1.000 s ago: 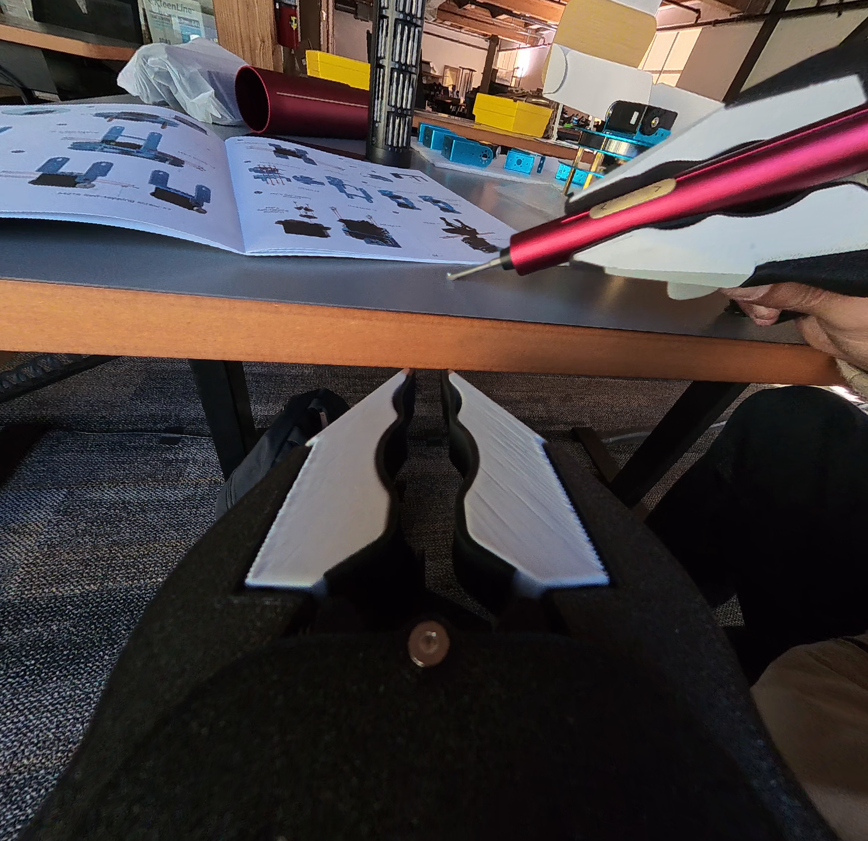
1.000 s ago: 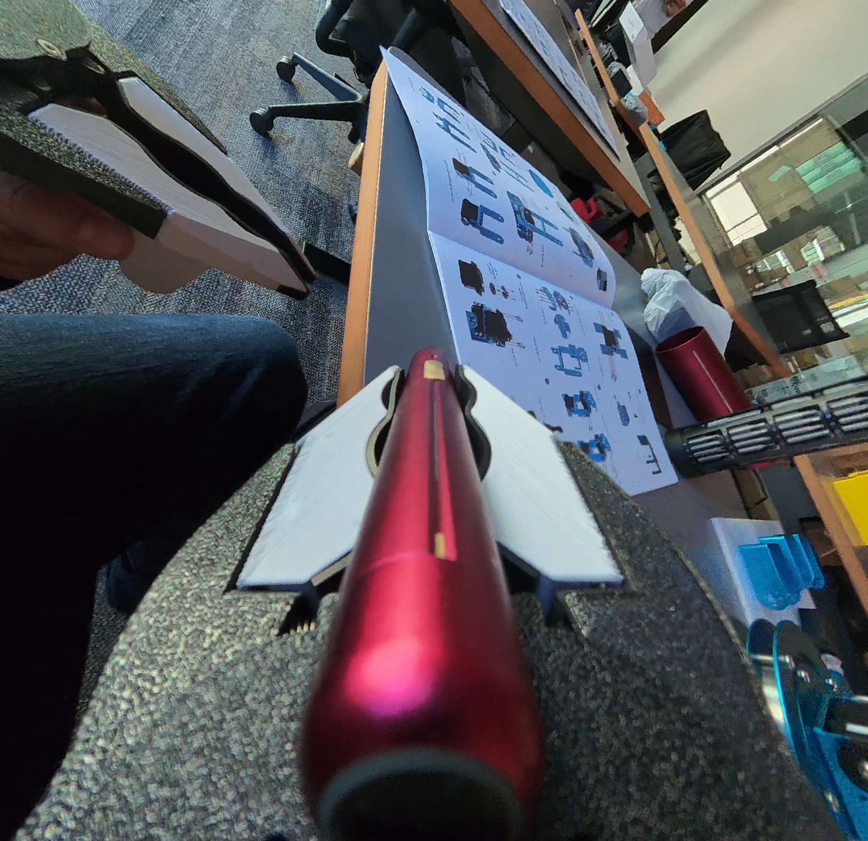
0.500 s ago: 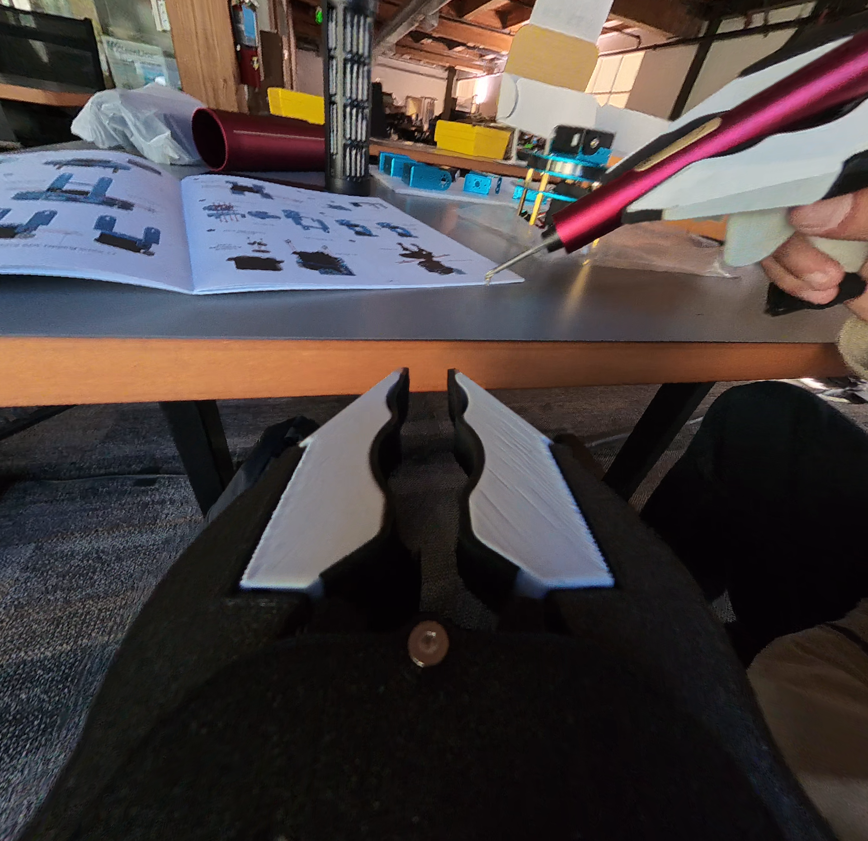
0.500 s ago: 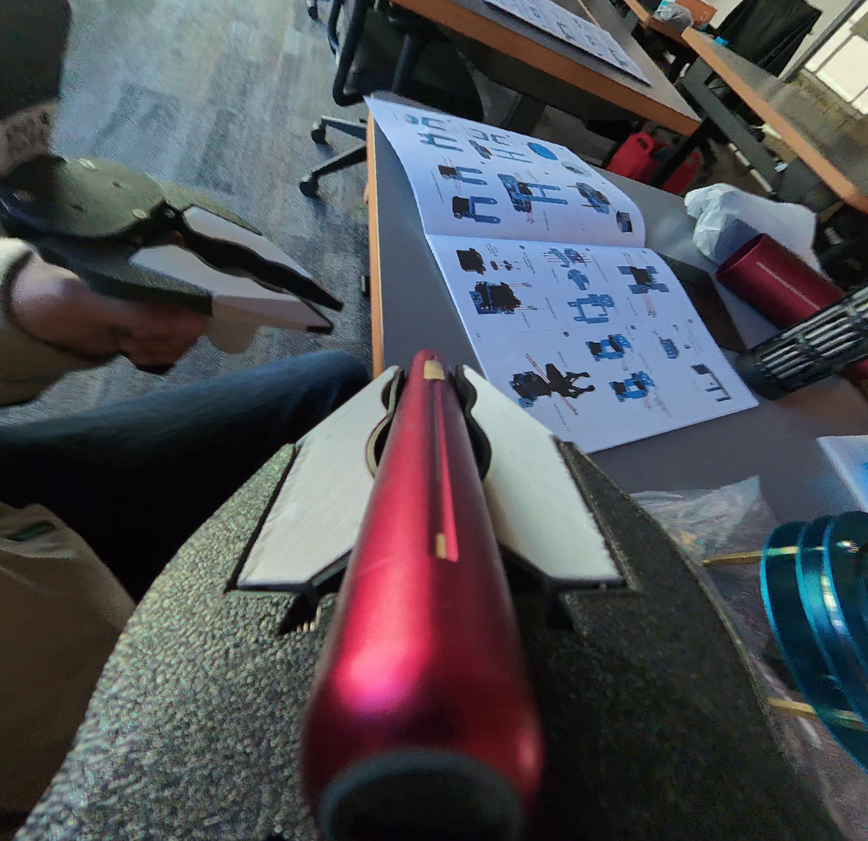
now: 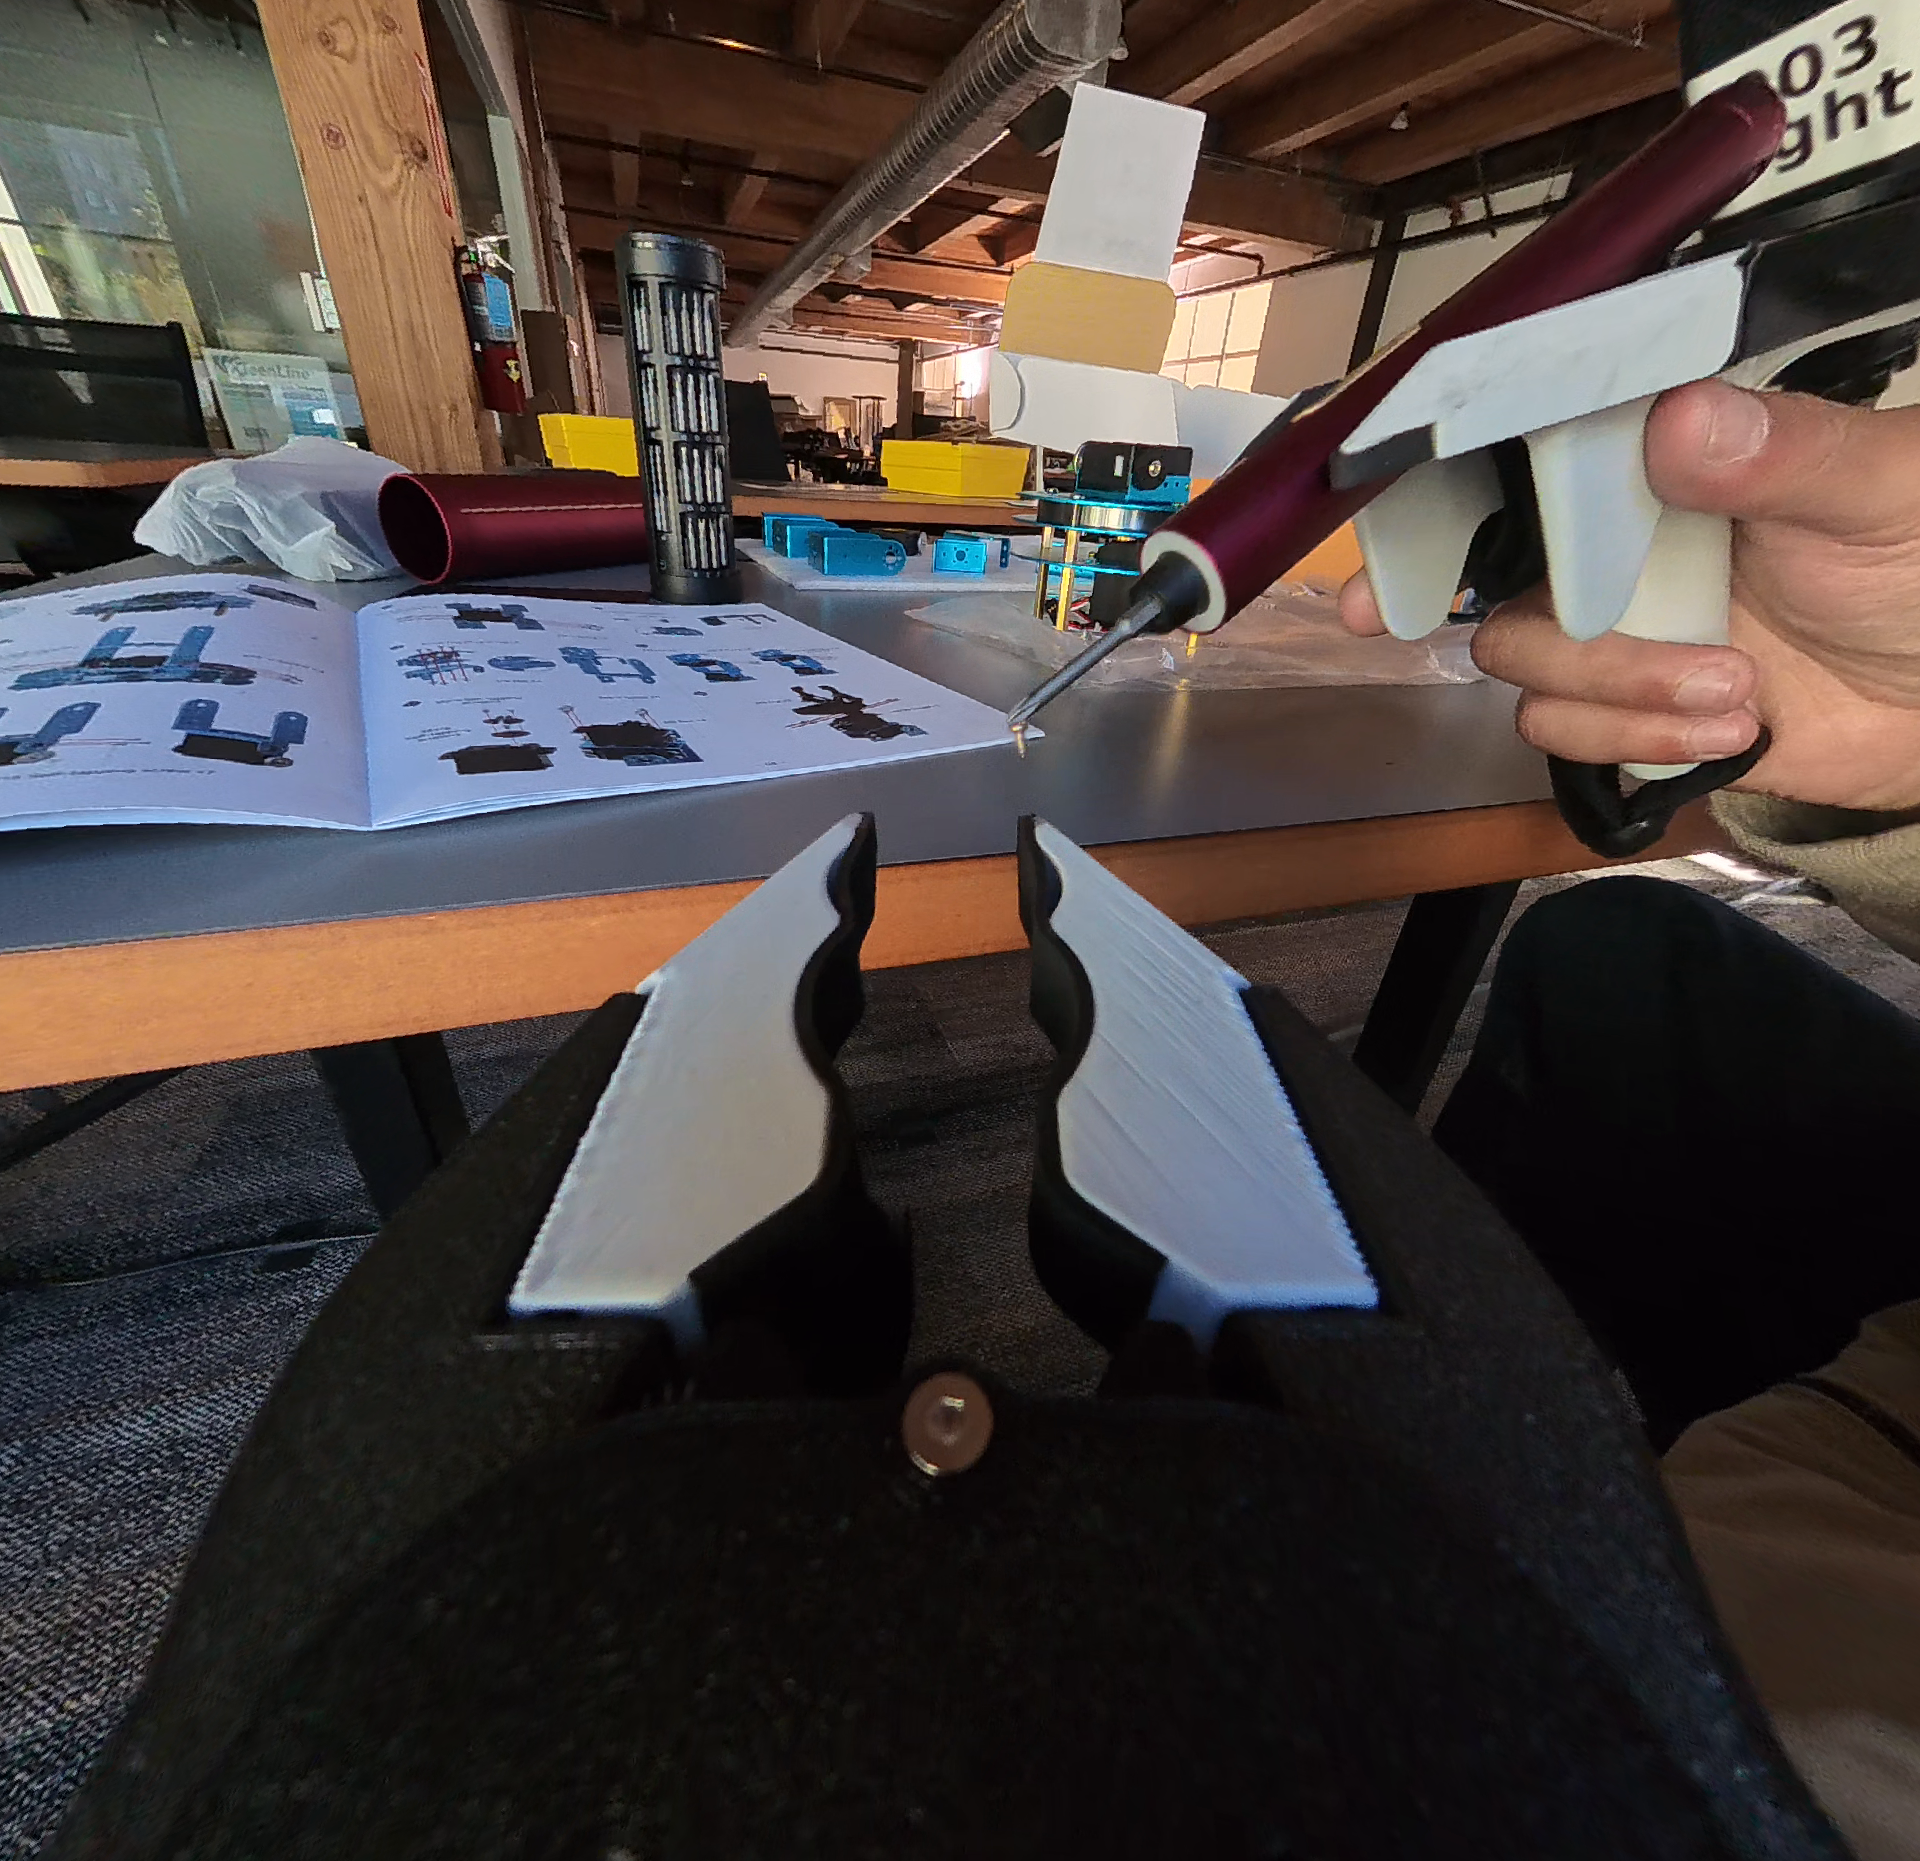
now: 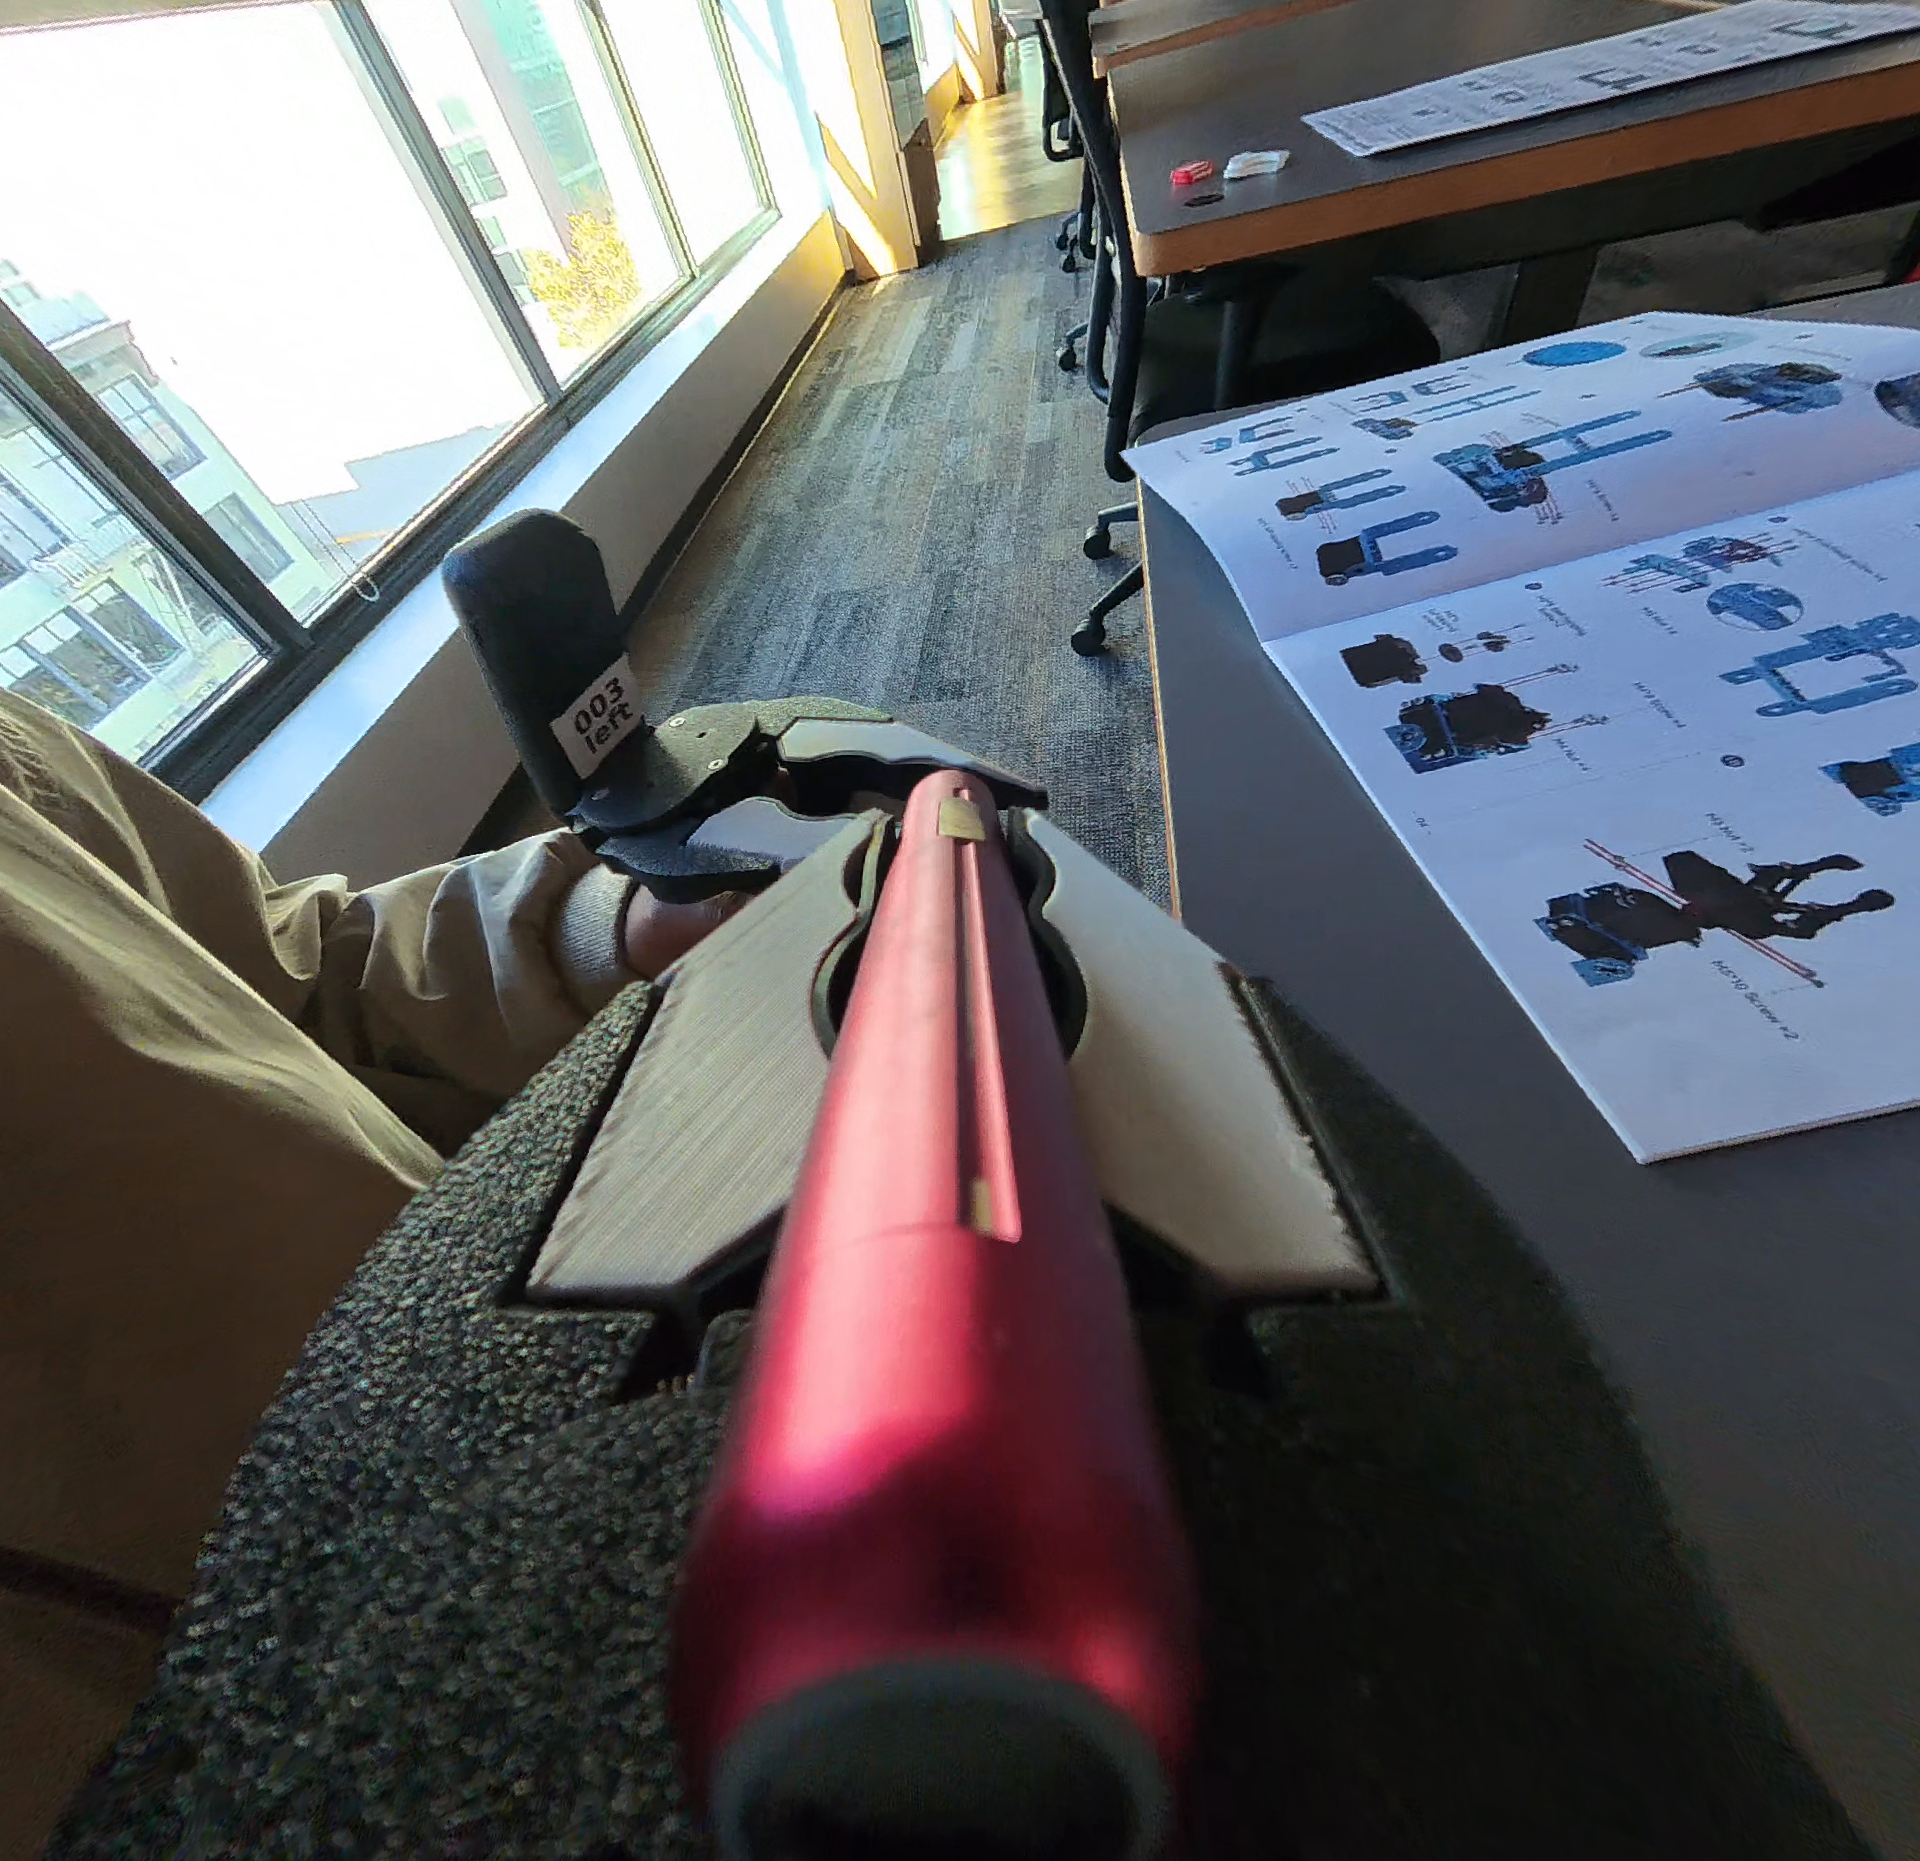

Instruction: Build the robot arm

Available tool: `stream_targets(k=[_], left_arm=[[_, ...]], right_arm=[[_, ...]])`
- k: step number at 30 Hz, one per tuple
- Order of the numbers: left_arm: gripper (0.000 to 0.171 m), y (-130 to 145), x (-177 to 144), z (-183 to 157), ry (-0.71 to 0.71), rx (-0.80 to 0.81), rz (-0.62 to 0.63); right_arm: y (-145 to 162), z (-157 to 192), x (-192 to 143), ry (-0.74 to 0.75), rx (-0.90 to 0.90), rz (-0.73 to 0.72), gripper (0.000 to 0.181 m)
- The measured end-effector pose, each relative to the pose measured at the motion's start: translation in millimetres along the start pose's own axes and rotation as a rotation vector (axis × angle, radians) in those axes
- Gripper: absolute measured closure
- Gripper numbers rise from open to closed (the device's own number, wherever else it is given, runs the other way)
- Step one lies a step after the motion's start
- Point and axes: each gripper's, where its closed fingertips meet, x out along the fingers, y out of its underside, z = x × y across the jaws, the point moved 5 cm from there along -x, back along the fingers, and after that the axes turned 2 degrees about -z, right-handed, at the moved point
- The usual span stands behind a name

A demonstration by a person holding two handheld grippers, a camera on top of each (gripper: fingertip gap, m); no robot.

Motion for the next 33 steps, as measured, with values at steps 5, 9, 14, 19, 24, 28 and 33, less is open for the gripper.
stream_targets(k=[5, 9, 14, 19, 24, 28, 33], left_arm=[[0.146, -0.8, -1.1, -1.3, 0.007, -0.003, -0.007], [0.146, -1.4, -2.0, -0.3, 0.0, -0.002, -0.009], [0.155, -1.9, -2.6, -4.6, 0.026, 0.024, -0.012], [0.157, -0.2, -0.9, -12.8, 0.063, 0.056, 0.0], [0.157, 1.2, 0.9, -14.3, 0.071, 0.034, 0.012], [0.165, -1.0, -1.1, -12.1, 0.068, 0.026, -0.004], [0.171, -0.9, -1.3, -15.1, 0.074, 0.057, -0.008]], right_arm=[[4.4, 0.6, 2.5, 0.007, -0.014, 0.027, 0.16], [5.6, 1.8, 2.6, 0.008, -0.022, 0.034, 0.16], [7.0, 0.5, -0.6, 0.018, -0.023, 0.04, 0.16], [7.9, -0.1, -2.5, 0.009, -0.003, 0.03, 0.161], [9.0, 0.6, -2.6, 0.014, -0.015, 0.033, 0.162], [8.8, 2.6, -3.7, 0.02, -0.031, 0.038, 0.16], [8.9, 2.9, -4.8, 0.02, -0.03, 0.04, 0.16]])
